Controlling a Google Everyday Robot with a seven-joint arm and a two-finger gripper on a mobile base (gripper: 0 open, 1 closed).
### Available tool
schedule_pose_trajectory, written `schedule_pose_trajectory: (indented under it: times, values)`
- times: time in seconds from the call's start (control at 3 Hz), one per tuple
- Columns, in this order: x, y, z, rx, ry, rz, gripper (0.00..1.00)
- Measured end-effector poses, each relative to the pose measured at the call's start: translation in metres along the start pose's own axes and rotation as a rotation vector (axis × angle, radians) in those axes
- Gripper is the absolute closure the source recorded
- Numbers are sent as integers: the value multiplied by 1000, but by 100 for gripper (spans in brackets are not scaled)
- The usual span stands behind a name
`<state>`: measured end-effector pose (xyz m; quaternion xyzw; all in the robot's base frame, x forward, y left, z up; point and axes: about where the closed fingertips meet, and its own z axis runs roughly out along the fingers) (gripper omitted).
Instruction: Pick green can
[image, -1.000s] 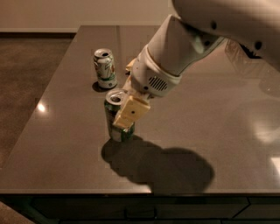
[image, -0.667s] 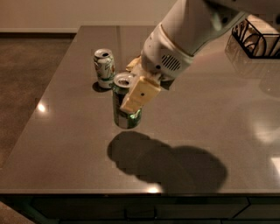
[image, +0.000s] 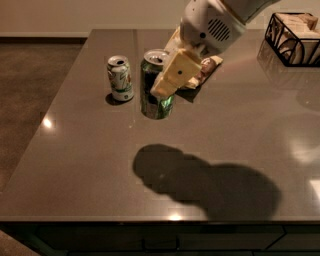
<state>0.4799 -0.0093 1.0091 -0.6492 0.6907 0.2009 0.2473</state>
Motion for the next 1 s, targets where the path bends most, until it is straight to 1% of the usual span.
schedule_pose_trajectory:
  times: [0.33,0.67,1.0]
  values:
    - [-3,-6,-13,1,-10,-4,100]
    - [-5,-12,-30,15,-32,-5,100]
    - [-5,-12,-30,16,-33,-5,100]
